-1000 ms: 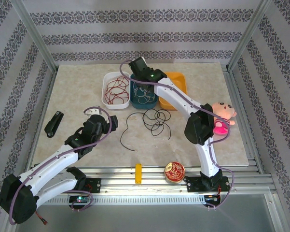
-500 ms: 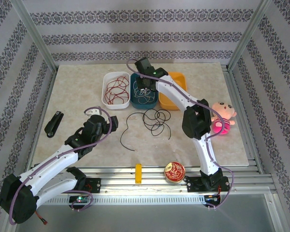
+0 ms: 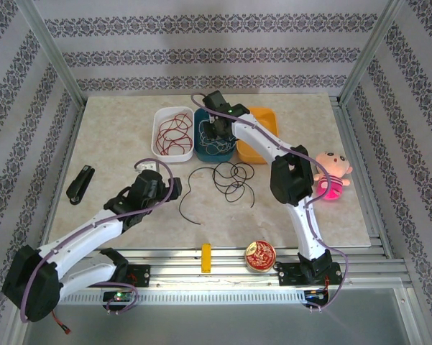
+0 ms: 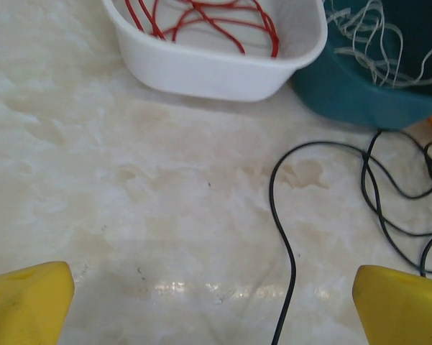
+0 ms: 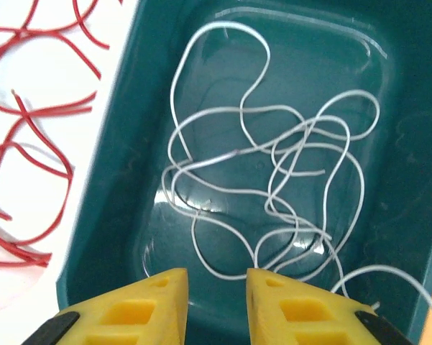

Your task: Untangle the cables

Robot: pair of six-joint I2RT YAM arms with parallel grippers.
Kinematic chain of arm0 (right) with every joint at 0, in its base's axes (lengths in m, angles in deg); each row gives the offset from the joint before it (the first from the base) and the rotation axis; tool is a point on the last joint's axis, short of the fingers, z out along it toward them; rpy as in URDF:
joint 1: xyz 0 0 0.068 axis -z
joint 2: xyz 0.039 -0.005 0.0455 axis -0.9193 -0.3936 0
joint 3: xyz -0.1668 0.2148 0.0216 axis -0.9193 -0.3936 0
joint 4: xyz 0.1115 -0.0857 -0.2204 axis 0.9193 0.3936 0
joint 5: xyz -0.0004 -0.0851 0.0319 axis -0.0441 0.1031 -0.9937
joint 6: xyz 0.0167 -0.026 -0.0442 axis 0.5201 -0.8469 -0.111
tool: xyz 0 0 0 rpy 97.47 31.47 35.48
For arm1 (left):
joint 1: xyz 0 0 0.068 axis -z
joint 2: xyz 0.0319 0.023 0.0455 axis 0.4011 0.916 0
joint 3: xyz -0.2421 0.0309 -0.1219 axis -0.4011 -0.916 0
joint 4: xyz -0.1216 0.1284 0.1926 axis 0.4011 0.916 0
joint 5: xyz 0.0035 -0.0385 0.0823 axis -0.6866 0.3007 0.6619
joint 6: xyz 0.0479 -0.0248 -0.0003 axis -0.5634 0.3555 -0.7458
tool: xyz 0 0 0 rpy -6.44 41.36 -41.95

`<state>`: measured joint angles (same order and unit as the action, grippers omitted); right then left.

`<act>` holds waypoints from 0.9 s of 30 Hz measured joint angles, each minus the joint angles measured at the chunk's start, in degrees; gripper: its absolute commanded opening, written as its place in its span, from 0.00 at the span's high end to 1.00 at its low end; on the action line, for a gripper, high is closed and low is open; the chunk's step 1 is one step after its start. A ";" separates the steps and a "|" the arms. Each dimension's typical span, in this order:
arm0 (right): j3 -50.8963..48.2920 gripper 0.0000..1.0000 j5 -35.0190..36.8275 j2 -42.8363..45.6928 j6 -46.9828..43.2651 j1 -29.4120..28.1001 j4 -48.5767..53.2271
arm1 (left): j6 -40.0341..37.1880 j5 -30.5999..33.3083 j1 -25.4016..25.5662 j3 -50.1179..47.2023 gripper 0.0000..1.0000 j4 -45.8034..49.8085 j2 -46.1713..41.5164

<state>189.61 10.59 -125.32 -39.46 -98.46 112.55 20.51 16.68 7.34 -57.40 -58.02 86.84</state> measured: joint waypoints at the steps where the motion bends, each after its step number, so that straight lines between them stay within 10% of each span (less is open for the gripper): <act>1: -1.40 0.72 -0.13 0.90 0.00 0.02 -0.02 | -0.26 -0.72 0.00 0.31 0.01 0.02 0.98; 13: -19.12 0.70 2.99 21.66 0.98 0.00 -3.06 | -1.64 -9.53 0.00 3.65 0.01 -1.01 9.42; 27: -42.62 0.70 7.72 36.63 8.31 -0.52 -4.24 | -2.69 -14.60 0.00 5.73 0.24 -2.21 17.94</act>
<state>146.99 18.31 -88.69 -31.16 -98.99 108.31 17.82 2.08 7.34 -51.68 -60.22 104.78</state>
